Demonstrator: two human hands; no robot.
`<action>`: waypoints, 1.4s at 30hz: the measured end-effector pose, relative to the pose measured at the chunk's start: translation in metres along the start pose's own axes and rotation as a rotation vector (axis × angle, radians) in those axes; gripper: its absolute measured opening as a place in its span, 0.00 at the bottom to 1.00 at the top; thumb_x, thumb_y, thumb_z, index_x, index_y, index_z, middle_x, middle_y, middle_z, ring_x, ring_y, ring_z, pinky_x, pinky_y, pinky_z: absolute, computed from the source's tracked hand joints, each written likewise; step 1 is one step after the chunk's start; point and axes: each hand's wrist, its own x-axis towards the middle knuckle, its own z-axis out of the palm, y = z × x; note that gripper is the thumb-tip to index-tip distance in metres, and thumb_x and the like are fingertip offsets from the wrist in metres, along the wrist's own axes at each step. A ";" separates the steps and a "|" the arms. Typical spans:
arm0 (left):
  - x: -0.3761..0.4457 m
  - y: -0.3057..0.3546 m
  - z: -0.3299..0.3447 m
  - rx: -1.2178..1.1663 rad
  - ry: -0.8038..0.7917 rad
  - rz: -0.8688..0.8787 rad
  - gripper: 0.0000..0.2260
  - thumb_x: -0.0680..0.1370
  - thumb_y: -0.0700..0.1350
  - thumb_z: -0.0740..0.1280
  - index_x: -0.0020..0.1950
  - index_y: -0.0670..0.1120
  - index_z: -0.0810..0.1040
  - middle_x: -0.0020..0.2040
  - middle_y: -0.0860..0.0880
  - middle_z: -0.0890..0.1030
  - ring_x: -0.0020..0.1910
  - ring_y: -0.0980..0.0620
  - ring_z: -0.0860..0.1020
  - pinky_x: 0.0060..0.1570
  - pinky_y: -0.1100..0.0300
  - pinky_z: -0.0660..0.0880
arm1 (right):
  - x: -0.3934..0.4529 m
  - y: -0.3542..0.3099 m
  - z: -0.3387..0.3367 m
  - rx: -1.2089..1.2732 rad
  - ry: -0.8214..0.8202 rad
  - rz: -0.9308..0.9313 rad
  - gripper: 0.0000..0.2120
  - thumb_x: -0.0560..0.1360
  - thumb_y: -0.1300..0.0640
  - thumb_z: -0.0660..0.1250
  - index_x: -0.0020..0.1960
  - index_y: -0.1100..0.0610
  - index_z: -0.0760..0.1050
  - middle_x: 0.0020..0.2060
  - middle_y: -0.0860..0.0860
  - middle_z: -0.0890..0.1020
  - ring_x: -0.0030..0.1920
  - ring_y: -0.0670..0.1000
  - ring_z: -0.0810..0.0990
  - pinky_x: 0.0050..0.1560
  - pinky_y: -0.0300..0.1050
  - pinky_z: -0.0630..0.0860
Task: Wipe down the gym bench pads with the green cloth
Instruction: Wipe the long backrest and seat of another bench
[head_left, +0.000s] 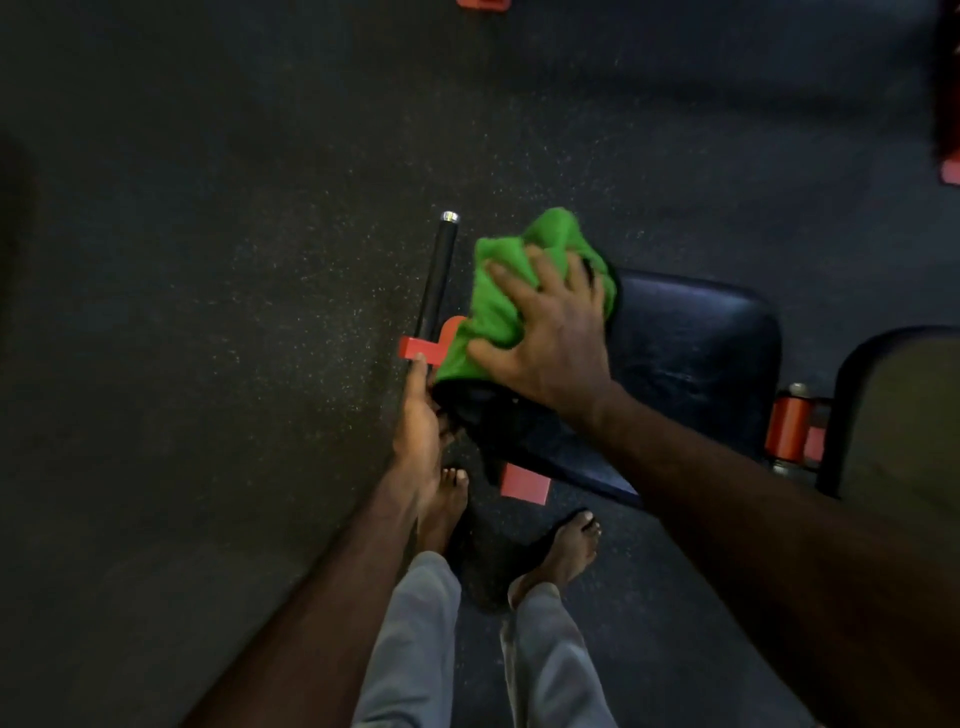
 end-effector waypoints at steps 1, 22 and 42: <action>0.001 0.003 0.004 -0.016 -0.005 0.016 0.25 0.86 0.60 0.52 0.61 0.47 0.83 0.53 0.46 0.87 0.51 0.48 0.84 0.44 0.58 0.80 | 0.001 0.003 -0.003 -0.036 -0.082 -0.163 0.43 0.64 0.27 0.61 0.74 0.44 0.74 0.75 0.55 0.72 0.75 0.69 0.66 0.75 0.69 0.58; -0.005 0.002 0.040 0.494 0.094 0.562 0.32 0.79 0.65 0.58 0.80 0.54 0.66 0.77 0.53 0.70 0.74 0.59 0.69 0.74 0.53 0.68 | 0.002 0.035 -0.016 0.004 0.179 0.473 0.38 0.69 0.31 0.60 0.74 0.48 0.74 0.69 0.57 0.75 0.70 0.65 0.71 0.74 0.66 0.62; -0.018 -0.006 0.089 1.039 0.103 1.023 0.31 0.79 0.59 0.63 0.80 0.47 0.67 0.81 0.48 0.63 0.82 0.47 0.57 0.79 0.49 0.56 | -0.064 0.145 -0.042 0.042 0.163 0.404 0.44 0.68 0.34 0.63 0.81 0.46 0.63 0.77 0.62 0.67 0.76 0.67 0.65 0.76 0.66 0.62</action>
